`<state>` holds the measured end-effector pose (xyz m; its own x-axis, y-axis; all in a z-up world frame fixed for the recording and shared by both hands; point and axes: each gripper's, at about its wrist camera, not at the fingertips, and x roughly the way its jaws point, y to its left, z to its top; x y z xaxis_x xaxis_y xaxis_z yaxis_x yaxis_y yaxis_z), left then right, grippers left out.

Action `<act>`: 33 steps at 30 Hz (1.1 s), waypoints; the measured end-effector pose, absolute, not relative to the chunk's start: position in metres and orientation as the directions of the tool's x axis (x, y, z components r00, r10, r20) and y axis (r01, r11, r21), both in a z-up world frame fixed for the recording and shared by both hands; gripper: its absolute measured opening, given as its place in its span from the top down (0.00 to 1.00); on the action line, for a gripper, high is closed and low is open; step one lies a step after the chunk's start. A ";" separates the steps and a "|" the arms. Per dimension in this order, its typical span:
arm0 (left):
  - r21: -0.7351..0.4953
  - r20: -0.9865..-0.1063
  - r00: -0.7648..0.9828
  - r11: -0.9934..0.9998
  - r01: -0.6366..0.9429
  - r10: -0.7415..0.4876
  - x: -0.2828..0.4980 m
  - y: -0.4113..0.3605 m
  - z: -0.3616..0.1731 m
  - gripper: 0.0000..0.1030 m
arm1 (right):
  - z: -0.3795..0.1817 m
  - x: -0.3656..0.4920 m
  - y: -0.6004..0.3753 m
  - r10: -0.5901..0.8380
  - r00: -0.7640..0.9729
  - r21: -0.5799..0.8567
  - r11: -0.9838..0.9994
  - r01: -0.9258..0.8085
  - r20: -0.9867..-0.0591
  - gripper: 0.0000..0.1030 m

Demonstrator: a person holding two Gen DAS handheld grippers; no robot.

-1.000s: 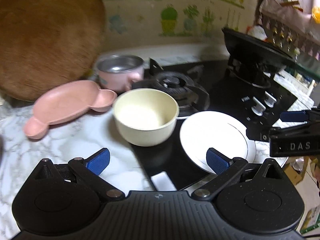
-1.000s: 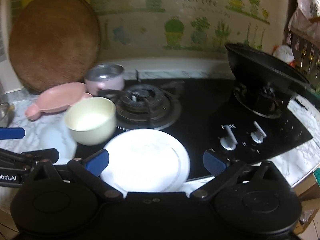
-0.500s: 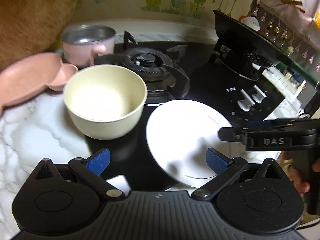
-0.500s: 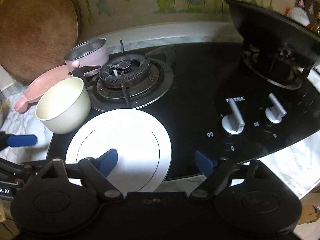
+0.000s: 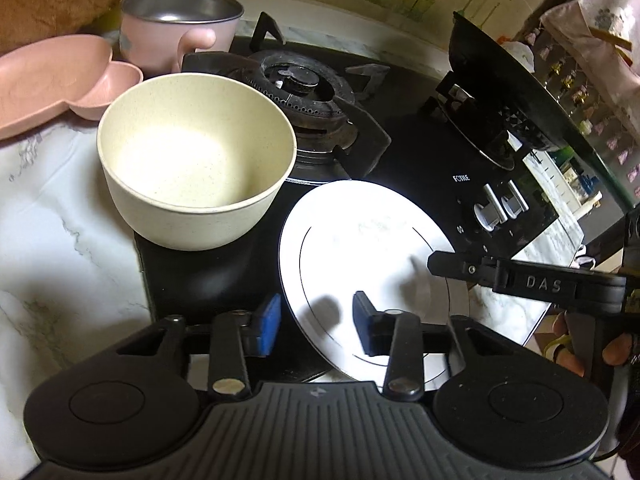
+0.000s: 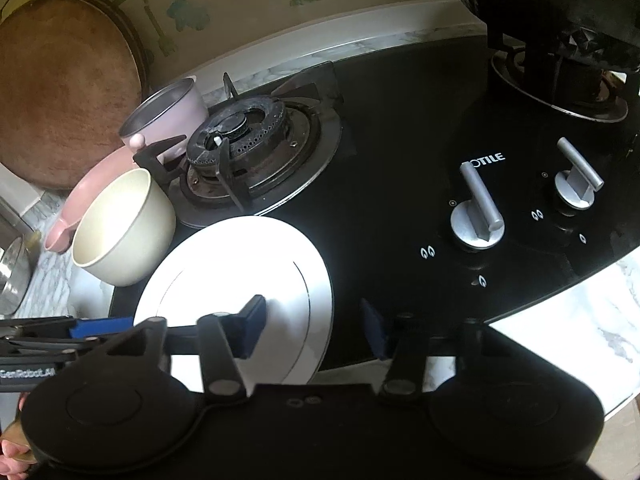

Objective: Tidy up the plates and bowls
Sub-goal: 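Close both grippers on the rim of the small white plate, then carry the small white plate with both grippers over the large plate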

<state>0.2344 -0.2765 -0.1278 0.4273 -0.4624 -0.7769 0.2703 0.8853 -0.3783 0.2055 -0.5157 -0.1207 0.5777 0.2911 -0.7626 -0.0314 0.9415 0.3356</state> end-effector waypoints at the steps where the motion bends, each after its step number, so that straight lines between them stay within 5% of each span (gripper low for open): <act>1: -0.384 -0.777 0.427 0.885 0.261 -0.463 0.235 -0.276 -0.128 0.68 | -0.121 0.206 -0.516 0.289 0.578 0.334 0.942 -0.031 -0.763 0.59; 12: -0.391 -0.780 0.434 0.893 0.224 -0.450 0.238 -0.271 -0.131 0.84 | -0.122 0.203 -0.515 0.259 0.588 0.310 0.951 -0.014 -0.767 0.84; 33: -0.362 -0.752 0.489 0.897 0.255 -0.442 0.205 -0.244 -0.106 0.84 | -0.096 0.170 -0.488 0.235 0.634 0.288 0.957 -0.020 -0.737 0.85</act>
